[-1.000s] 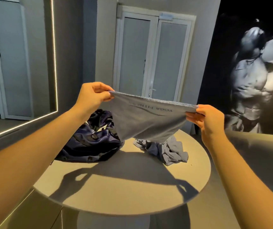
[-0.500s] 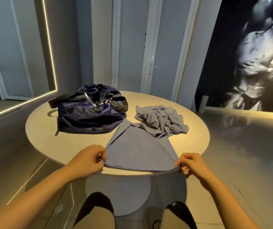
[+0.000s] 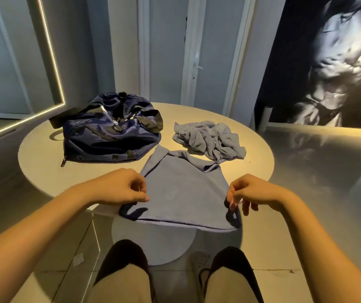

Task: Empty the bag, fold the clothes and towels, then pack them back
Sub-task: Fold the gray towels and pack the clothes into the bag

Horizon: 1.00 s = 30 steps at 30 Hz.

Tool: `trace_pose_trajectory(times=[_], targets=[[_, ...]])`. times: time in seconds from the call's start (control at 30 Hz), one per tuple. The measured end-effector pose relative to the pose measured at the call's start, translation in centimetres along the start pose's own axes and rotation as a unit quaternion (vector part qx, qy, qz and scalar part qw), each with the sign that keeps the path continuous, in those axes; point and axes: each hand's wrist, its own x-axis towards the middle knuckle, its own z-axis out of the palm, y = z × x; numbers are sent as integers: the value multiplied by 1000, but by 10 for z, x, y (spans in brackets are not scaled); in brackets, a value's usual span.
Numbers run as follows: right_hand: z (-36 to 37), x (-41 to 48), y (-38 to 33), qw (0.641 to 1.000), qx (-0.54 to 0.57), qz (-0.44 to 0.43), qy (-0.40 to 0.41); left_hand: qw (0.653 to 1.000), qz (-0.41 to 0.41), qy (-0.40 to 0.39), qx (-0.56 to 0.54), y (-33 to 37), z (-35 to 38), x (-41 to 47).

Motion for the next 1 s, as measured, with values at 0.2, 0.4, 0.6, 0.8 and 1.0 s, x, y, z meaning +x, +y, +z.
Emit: trace_pose_trajectory(times=[0.2,0.4,0.6,0.8,1.0], targets=[[1,61,-19,978,-8,-47,202,998,7,57,40,29,32,75],[19,116,-24,960,-132,-33,246,989,-38,-33,142,19,61,90],[28,135,-20,947,-119,10,298,988,-72,-2,135,7,78,86],[-23,132,-29,934,278,29,222,988,-69,-1,135,10,82,72],[-50,164,-27,924,291,82,236,985,-56,-5,164,20,82,61]])
